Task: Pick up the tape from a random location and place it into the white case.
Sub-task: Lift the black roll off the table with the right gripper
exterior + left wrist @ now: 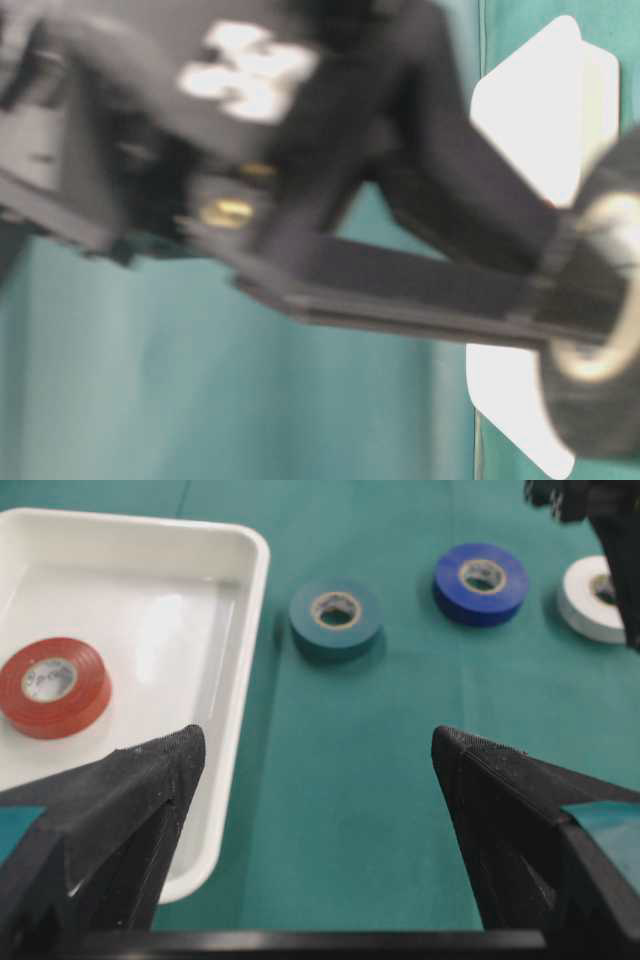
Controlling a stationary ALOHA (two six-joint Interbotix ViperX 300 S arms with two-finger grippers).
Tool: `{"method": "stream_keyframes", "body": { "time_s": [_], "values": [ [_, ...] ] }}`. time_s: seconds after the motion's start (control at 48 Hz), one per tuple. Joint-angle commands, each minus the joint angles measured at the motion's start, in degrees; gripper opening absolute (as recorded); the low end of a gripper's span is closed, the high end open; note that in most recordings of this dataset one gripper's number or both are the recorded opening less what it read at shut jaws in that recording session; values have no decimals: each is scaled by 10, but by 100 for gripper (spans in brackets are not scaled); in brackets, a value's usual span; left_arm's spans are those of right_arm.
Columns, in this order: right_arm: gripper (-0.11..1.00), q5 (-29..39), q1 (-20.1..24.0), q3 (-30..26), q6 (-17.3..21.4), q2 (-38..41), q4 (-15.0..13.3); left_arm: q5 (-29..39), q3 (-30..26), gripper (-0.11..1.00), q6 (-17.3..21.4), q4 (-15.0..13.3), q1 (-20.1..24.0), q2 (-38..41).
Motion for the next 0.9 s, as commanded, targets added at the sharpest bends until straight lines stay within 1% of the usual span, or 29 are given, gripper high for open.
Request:
{"method": "stream_keyframes", "body": {
  "time_s": [0.0, 0.313, 0.875],
  "values": [
    [28, 12, -1, -24, 3, -35, 1, -3, -7, 95, -1, 0, -2, 2],
    [28, 35, -1, -26, 3, -74, 0, -3, -7, 95, -1, 0, -2, 2],
    [28, 35, -1, -26, 3, -76, 0, -3, -7, 95, -1, 0, -2, 4]
  ]
}}
